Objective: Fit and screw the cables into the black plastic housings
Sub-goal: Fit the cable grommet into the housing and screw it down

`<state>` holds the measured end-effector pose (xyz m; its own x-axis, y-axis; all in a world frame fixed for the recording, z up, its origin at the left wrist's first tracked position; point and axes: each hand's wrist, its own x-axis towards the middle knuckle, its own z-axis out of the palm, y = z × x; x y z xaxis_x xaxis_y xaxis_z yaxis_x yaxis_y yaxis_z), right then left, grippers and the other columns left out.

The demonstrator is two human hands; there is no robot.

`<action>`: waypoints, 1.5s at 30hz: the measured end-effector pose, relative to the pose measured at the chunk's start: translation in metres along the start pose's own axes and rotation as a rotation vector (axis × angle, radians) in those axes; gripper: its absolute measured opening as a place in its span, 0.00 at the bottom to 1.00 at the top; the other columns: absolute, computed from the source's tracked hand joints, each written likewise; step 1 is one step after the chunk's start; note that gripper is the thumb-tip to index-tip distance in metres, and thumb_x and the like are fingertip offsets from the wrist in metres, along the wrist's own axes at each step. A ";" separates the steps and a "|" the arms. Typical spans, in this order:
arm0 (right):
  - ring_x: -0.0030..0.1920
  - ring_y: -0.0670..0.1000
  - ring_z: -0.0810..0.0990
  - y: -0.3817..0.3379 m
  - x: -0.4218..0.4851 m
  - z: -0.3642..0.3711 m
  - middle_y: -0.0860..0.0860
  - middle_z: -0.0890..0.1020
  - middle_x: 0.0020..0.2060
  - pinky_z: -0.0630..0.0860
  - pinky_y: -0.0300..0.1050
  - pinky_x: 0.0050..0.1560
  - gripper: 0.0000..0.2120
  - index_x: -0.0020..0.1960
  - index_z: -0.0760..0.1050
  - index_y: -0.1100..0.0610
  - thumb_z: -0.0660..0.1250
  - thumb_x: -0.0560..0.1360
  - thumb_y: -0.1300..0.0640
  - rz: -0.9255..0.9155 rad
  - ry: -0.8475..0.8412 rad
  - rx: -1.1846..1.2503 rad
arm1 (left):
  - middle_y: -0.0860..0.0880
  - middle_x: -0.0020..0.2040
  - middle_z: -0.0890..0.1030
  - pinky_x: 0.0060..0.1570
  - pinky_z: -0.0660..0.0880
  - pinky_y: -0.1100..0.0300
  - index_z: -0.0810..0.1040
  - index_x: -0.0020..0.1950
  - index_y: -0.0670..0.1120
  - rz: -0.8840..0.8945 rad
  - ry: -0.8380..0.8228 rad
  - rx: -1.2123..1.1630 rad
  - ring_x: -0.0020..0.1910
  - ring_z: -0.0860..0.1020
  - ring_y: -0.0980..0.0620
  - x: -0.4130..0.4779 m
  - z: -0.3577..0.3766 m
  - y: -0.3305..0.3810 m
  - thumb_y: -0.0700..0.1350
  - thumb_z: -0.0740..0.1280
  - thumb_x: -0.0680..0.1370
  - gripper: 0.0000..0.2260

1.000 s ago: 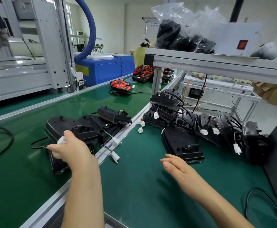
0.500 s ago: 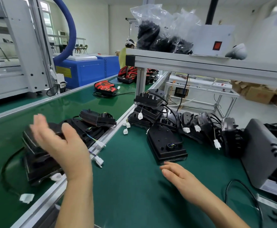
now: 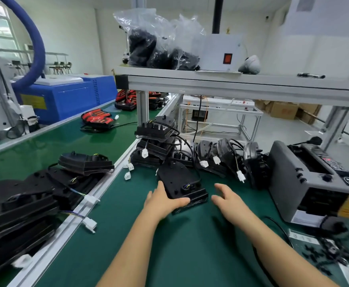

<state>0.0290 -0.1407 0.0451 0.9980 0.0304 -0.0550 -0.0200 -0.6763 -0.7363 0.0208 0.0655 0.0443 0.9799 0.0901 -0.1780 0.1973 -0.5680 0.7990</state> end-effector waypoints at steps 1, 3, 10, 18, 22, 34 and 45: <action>0.65 0.50 0.71 -0.006 0.011 0.000 0.51 0.72 0.68 0.64 0.41 0.64 0.23 0.73 0.64 0.52 0.62 0.78 0.54 0.010 0.007 0.071 | 0.48 0.73 0.64 0.72 0.55 0.49 0.53 0.76 0.52 0.003 0.000 0.027 0.76 0.52 0.44 0.001 0.003 0.000 0.62 0.73 0.67 0.45; 0.61 0.48 0.73 -0.017 0.029 0.002 0.49 0.73 0.65 0.64 0.39 0.59 0.22 0.72 0.65 0.49 0.62 0.79 0.51 0.023 -0.004 0.225 | 0.47 0.77 0.58 0.74 0.49 0.50 0.44 0.78 0.53 -0.005 0.020 0.078 0.77 0.46 0.44 0.002 0.010 -0.002 0.62 0.71 0.68 0.49; 0.51 0.46 0.77 -0.041 0.052 0.019 0.51 0.80 0.56 0.69 0.37 0.49 0.15 0.61 0.77 0.55 0.69 0.75 0.59 0.082 -0.005 0.537 | 0.42 0.77 0.53 0.73 0.48 0.50 0.40 0.77 0.55 -0.037 0.045 0.098 0.77 0.45 0.43 0.007 0.013 -0.010 0.60 0.68 0.71 0.46; 0.35 0.46 0.74 -0.038 0.054 0.025 0.50 0.79 0.44 0.70 0.38 0.33 0.14 0.54 0.75 0.55 0.62 0.71 0.67 0.130 0.198 0.583 | 0.47 0.74 0.64 0.72 0.58 0.49 0.60 0.75 0.49 0.086 0.271 -0.216 0.73 0.59 0.45 0.020 0.000 0.009 0.64 0.67 0.71 0.37; 0.35 0.44 0.74 -0.036 0.056 0.028 0.48 0.78 0.44 0.68 0.37 0.31 0.13 0.52 0.75 0.55 0.61 0.71 0.66 0.132 0.216 0.552 | 0.42 0.70 0.63 0.68 0.61 0.49 0.61 0.73 0.43 0.247 0.729 -0.147 0.69 0.62 0.43 0.059 -0.035 0.048 0.52 0.68 0.75 0.31; 0.48 0.43 0.74 -0.031 0.055 0.029 0.48 0.74 0.59 0.69 0.37 0.44 0.15 0.61 0.72 0.52 0.62 0.75 0.59 0.039 0.122 0.453 | 0.45 0.76 0.52 0.67 0.61 0.33 0.47 0.77 0.56 0.278 0.283 0.918 0.74 0.51 0.38 0.165 -0.112 0.076 0.46 0.75 0.70 0.45; 0.72 0.49 0.61 -0.015 0.046 0.034 0.47 0.50 0.75 0.61 0.40 0.66 0.47 0.74 0.55 0.41 0.77 0.61 0.44 -0.148 -0.227 -0.001 | 0.42 0.67 0.64 0.53 0.75 0.42 0.61 0.72 0.51 0.498 0.403 0.948 0.63 0.65 0.37 0.157 -0.115 0.085 0.41 0.70 0.71 0.32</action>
<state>0.0727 -0.1039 0.0311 0.9511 0.2931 -0.0972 0.1250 -0.6532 -0.7468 0.1952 0.1257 0.1509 0.9149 -0.1596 0.3709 -0.1496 -0.9872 -0.0556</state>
